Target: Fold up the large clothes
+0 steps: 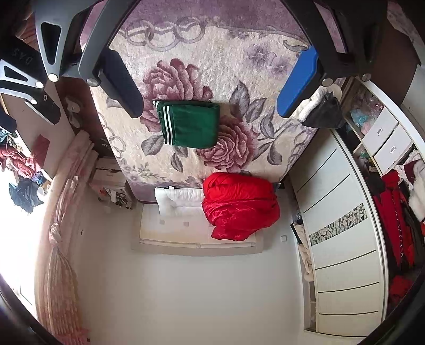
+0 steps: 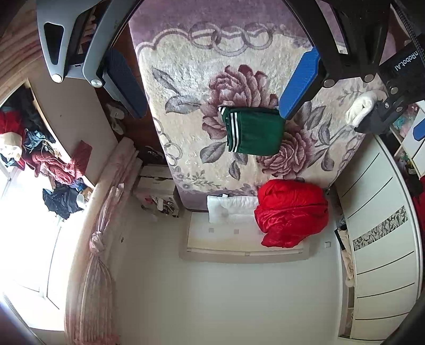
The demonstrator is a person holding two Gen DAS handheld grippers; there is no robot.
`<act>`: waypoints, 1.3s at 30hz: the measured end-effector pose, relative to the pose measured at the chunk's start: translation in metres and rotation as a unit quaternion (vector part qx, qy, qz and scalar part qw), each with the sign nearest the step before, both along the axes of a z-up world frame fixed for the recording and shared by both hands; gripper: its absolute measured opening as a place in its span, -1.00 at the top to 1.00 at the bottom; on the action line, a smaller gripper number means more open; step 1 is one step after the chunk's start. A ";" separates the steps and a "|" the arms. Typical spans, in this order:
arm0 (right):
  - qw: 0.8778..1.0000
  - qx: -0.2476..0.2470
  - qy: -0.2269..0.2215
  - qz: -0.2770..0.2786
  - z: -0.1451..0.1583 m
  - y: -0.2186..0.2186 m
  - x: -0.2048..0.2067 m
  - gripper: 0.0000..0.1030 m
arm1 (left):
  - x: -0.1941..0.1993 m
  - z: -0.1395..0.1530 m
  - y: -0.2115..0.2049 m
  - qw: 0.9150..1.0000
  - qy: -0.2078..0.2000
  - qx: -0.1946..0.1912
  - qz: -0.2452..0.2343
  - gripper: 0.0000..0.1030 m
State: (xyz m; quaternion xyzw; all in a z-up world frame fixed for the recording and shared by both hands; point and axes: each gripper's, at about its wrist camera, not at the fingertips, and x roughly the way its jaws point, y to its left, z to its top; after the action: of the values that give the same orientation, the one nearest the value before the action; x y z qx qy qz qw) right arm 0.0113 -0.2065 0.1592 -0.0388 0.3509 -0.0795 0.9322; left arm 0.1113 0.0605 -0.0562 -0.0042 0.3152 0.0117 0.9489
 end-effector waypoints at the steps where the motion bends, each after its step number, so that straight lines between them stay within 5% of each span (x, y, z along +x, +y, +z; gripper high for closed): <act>1: 1.000 0.000 0.001 0.000 0.000 0.001 0.000 -0.96 | 0.000 0.001 0.001 1.000 0.001 0.000 -0.001 -0.99; 39: 1.000 0.008 0.001 -0.017 -0.015 0.006 -0.044 -0.96 | -0.004 0.003 0.007 1.000 -0.002 0.001 -0.012 -0.99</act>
State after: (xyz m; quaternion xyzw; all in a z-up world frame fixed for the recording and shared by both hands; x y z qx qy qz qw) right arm -0.0323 -0.2007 0.1439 -0.0249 0.3536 -0.0926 0.9305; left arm 0.1075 0.0676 -0.0536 0.0009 0.3133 0.0007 0.9496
